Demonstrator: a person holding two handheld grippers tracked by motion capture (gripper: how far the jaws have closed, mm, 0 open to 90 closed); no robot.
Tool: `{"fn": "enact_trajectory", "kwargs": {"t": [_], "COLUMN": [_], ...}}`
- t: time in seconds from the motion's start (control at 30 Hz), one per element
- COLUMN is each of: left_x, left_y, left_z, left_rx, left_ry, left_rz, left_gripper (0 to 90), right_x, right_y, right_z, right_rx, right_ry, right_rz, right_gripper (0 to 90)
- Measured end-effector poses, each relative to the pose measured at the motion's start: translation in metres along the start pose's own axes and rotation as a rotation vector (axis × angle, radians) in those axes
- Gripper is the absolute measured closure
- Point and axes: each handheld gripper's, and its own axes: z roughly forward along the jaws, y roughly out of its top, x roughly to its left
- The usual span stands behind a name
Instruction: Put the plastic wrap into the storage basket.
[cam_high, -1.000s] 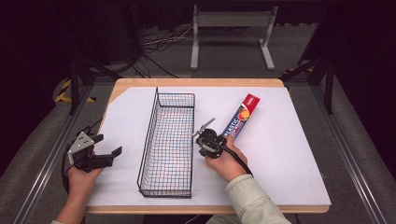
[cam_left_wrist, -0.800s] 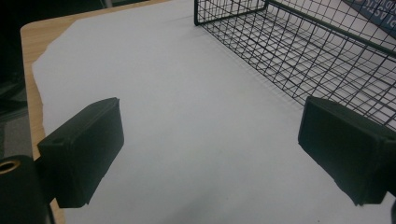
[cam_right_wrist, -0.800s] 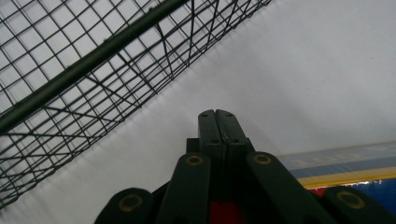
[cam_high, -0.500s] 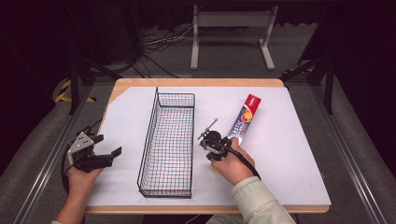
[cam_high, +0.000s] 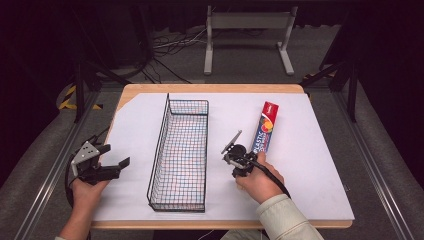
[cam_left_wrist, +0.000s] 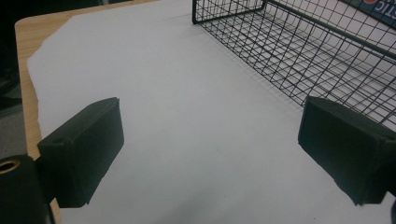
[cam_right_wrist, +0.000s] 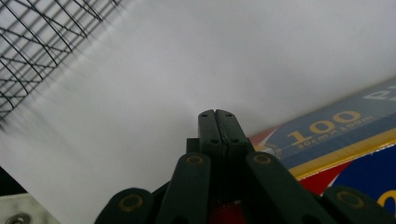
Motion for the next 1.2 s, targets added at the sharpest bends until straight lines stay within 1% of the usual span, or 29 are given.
{"fn": "enact_trajectory", "kwargs": {"t": [0.13,0.23,0.33,0.37,0.4,0.47,0.57,0.63,0.7,0.77,0.8,0.83,0.87,0.9,0.97,1.0,1.07,1.1,1.13,1.17,1.2], "left_x": [0.0,0.0,0.0,0.0,0.0,-0.001,0.0,0.0,0.0,0.0,0.0,0.0,0.0,0.0,0.0,0.0,0.0,0.0,0.0,0.0,0.0], "left_y": [0.0,0.0,0.0,0.0,0.0,0.0,-0.001,-0.001,-0.001,-0.001,-0.001,-0.001,-0.001,-0.001,-0.001,-0.001,-0.001,-0.001,-0.001,-0.001,-0.001], "left_z": [0.0,0.0,0.0,0.0,0.001,0.001,0.0,0.0,0.0,0.0,0.0,0.0,0.0,0.0,0.0,0.0,0.001,0.001,0.001,0.001,0.001], "left_rx": [0.0,0.002,0.004,0.004,0.006,0.006,0.004,0.004,0.003,0.005,0.005,0.007,0.007,0.007,0.007,0.007,0.005,0.006,0.006,0.007,0.006], "left_ry": [0.002,0.003,-0.001,-0.001,0.0,-0.001,0.0,-0.002,-0.002,-0.001,-0.001,0.001,0.001,0.002,0.002,0.002,0.0,0.002,0.002,0.002,0.002], "left_rz": [0.0,0.003,-0.005,-0.005,0.0,0.0,-0.002,-0.007,-0.007,-0.005,-0.005,-0.003,-0.003,-0.003,-0.003,-0.004,-0.004,-0.005,-0.004,-0.005,-0.005], "left_gripper": [7.6,7.6,7.6,7.6,7.6,7.6,7.6,7.6,7.6,7.6,7.6,7.6,7.6,7.6,7.6,7.6,7.6,7.6,7.6,7.6,7.6], "right_x": [-0.006,-0.012,-0.019,-0.019,-0.026,-0.027,-0.035,-0.04,-0.046,-0.052,-0.052,-0.059,-0.059,-0.064,-0.066,-0.074,-0.079,-0.08,-0.08,-0.078,-0.076], "right_y": [-0.01,-0.019,-0.029,-0.029,-0.037,-0.039,-0.05,-0.057,-0.066,-0.075,-0.075,-0.085,-0.085,-0.093,-0.096,-0.105,-0.111,-0.113,-0.115,-0.116,-0.116], "right_z": [-0.002,-0.004,-0.006,-0.006,-0.008,-0.009,-0.013,-0.016,-0.019,-0.021,-0.021,-0.023,-0.023,-0.024,-0.025,-0.026,-0.027,-0.027,-0.027,-0.028,-0.029], "right_rx": [0.029,0.029,0.046,0.046,0.04,0.042,0.064,0.062,0.065,0.057,0.057,0.056,0.056,0.066,0.067,0.067,0.058,0.045,0.006,-0.019,-0.039], "right_ry": [-0.009,0.0,-0.002,-0.002,0.016,0.017,-0.014,-0.017,-0.044,-0.045,-0.045,-0.064,-0.064,-0.092,-0.1,-0.124,-0.138,-0.126,-0.079,-0.052,-0.044], "right_rz": [0.017,0.035,0.065,0.065,0.099,0.109,0.124,0.144,0.165,0.189,0.189,0.211,0.211,0.224,0.231,0.261,0.285,0.287,0.29,0.295,0.283], "right_gripper": [90.0,90.0,90.0,90.0,90.0,90.0,90.0,90.0,90.0,90.0,90.0,90.0,90.0,90.0,90.0,90.0,90.0,84.8,75.6,74.5,73.9]}}
